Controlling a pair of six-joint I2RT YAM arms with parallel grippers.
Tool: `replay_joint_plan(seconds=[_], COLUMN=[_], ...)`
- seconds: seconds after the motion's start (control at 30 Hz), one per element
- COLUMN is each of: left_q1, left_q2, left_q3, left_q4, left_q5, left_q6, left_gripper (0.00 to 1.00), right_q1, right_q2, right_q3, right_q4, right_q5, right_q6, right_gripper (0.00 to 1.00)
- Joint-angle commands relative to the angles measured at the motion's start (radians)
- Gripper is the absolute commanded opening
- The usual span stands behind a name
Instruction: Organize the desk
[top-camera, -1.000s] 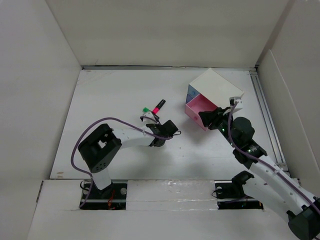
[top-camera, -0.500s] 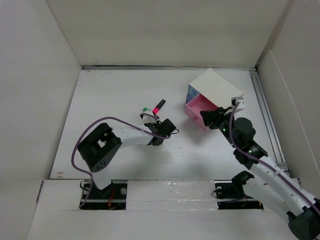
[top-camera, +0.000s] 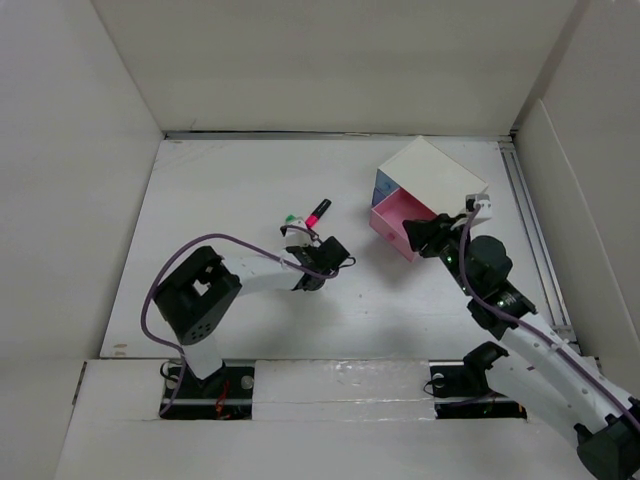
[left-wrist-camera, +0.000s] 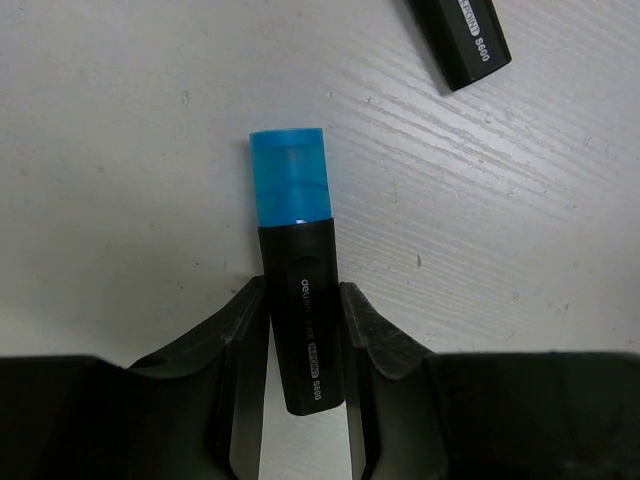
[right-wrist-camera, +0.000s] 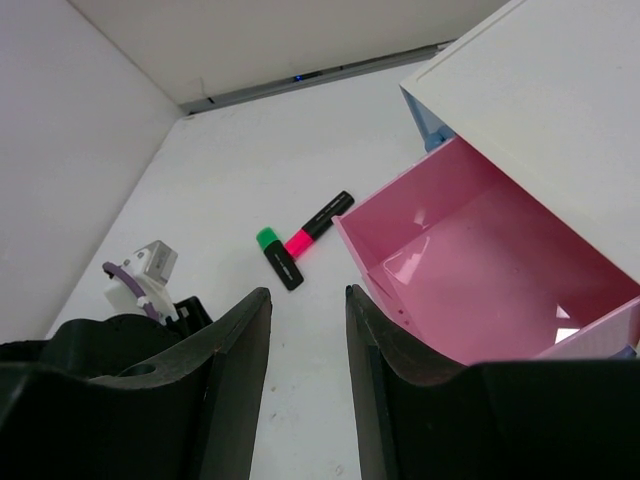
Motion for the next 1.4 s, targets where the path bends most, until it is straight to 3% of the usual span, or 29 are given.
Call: replay_joint_plan(seconds=[0.0,0.3,0.4,0.57,0.7,0.77,0.93,1.1,1.37], left_q1=[-0.005,-0.1,-0.109,-0.109,-0.109,-0.109,-0.086,-0.068,-0.059], left_q2=[-0.072,-0.337,-0.416,-0.471,-0.352,-0.263,-0.085,0.052,0.129], left_q3=[-0.043,0.017,0.02,0.021,0.135,0.269,0.446,0.52,0.575], left_q4=[-0.091,-0.035,0.074,0.454,0.58,0.588,0.55,0.574,0.545], left_q5=[0.035,0.007,0.06,0.185,0.323,0.357,0.403,0.446,0.406], left_q6=[0.002,0.103,0.156,0.39,0.501,0.521,0.463,0.375,0.323], left_gripper=[0.0,0.0,0.0,0.0,0.0,0.0,0.0,0.0,0.04], right_q1=[0.011,0.011,0.011,0.011,0.011,0.011,0.011,0.011,0.011], right_q2=[0.009,0.025,0.006,-0.063,-0.112,-0.136,-0.179,-0.195,-0.19], right_q3=[0.031,0.033,0.031,0.019,0.005,-0.009,-0.021,-0.026,-0.023], right_q4=[0.046,0.042,0.029,0.013,0.005,0.0,-0.001,-0.004,-0.009], right_q5=[0.01,0.041,0.073,0.133,0.173,0.204,0.234,0.238,0.238], right_q6=[-0.015,-0.021,-0.02,-0.02,-0.017,-0.008,-0.001,-0.001,0.0], right_gripper=[0.42,0.41,0.41,0.38,0.37,0.37,0.37,0.38,0.38])
